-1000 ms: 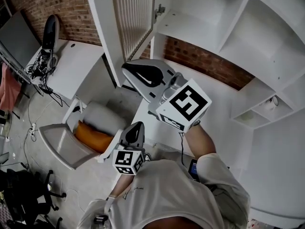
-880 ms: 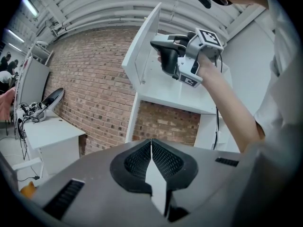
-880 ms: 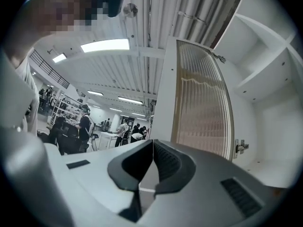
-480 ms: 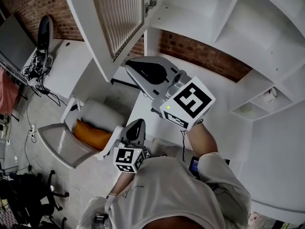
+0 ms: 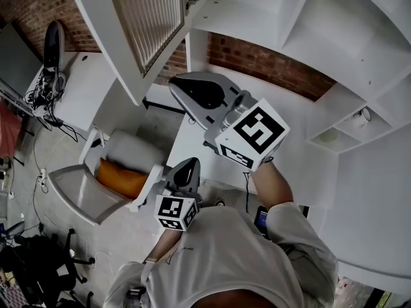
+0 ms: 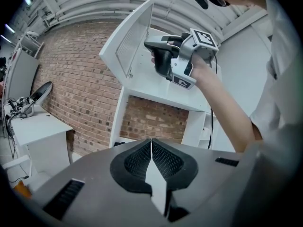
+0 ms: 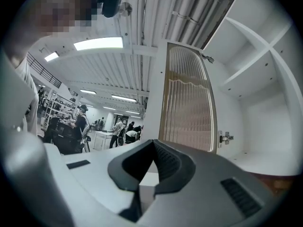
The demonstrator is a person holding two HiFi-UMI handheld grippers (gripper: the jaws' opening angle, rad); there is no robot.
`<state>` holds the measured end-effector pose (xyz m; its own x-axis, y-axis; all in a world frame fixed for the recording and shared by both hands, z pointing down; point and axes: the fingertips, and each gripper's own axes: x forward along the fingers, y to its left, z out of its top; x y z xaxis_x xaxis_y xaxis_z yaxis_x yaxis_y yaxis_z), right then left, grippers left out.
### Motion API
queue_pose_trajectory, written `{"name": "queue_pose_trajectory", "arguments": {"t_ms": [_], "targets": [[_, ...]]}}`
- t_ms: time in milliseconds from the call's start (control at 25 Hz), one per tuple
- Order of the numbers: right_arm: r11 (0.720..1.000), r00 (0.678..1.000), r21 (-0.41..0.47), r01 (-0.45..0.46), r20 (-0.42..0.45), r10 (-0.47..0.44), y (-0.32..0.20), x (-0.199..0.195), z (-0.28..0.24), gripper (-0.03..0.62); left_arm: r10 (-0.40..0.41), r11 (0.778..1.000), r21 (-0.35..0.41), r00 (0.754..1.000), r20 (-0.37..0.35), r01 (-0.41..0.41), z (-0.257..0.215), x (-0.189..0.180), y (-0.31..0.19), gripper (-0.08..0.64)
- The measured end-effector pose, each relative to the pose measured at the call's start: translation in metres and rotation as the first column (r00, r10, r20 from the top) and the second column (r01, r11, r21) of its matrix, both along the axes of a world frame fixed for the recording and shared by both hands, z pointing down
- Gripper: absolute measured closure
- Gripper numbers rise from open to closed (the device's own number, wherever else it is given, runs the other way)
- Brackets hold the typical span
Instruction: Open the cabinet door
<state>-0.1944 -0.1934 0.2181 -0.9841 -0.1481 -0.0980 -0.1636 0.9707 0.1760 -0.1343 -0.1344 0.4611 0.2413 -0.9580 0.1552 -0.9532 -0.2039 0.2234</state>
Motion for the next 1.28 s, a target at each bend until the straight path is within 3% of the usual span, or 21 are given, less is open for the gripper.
{"name": "queue_pose_trajectory", "arguments": {"t_ms": [680, 1280], "targets": [[0.990, 0.993, -0.086, -0.111, -0.038, 0.108, -0.023, 0.035, 0.040, 0.566, 0.035, 0.999, -0.022, 0.999, -0.004, -0.036, 0.007, 0.004, -0.002, 0.543], [0.952, 0.970, -0.204, -0.229, -0.129, 0.206, -0.043, 0.078, 0.102, 0.566, 0.041, 0.999, -0.022, 0.999, -0.030, -0.042, 0.004, 0.001, -0.009, 0.543]]}}
